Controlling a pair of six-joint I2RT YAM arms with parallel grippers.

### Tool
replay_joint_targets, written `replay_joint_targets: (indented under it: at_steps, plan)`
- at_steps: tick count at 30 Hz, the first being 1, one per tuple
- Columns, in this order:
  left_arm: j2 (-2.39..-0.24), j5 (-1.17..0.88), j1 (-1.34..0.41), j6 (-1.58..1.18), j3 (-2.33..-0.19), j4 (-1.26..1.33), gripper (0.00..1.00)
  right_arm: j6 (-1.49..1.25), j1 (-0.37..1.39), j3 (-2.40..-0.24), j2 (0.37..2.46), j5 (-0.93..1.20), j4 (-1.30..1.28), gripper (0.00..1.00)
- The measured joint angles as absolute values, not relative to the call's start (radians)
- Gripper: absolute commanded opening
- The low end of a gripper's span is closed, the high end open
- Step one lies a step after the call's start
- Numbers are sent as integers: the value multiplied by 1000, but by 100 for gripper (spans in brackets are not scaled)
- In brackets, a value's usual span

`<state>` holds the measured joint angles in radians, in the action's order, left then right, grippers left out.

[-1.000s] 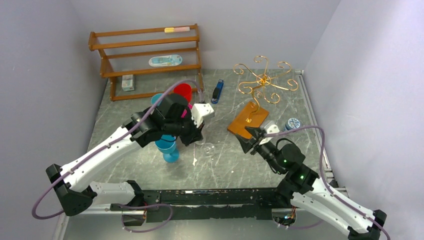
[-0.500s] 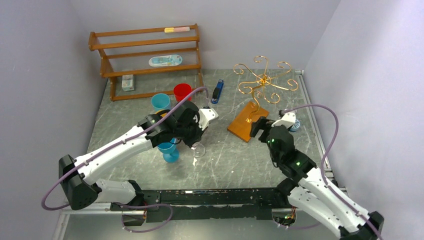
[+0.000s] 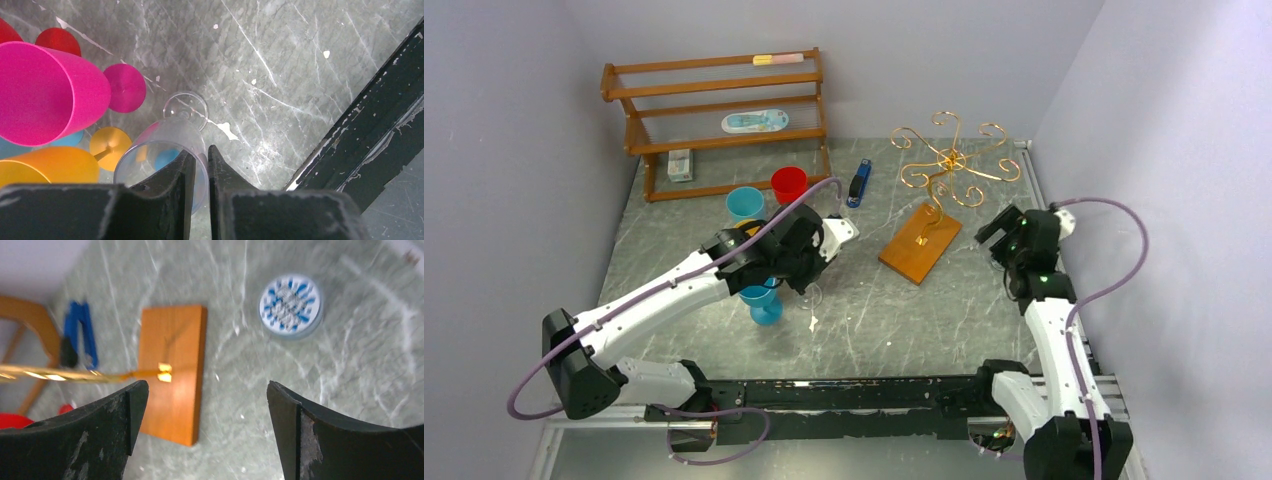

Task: Take the wine glass off the wine glass rack
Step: Place the wine glass at the center of the board, then reset both arms

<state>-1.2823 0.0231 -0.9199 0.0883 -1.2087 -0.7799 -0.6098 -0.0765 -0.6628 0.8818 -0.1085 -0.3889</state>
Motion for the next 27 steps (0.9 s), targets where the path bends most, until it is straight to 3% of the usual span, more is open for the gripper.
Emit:
replay_joint_targets:
  at_steps: [8, 14, 18, 21, 27]
  plan:
    - [-1288, 54, -920, 90, -1222, -791, 37, -628, -128, -1006, 883, -272, -513, 99]
    - [-1288, 57, -920, 89, -1253, -793, 64, -601, -129, -1107, 876, -403, -583, 95]
    - [-1285, 71, -920, 73, -1267, -788, 86, -510, -130, -1146, 874, -313, -566, 93]
    - [-1273, 87, -920, 50, -1270, -786, 96, -457, -130, -1193, 883, -229, -545, 92]
    - [-1229, 118, -920, 6, -1306, -778, 96, -364, -130, -1336, 920, 86, -482, 92]
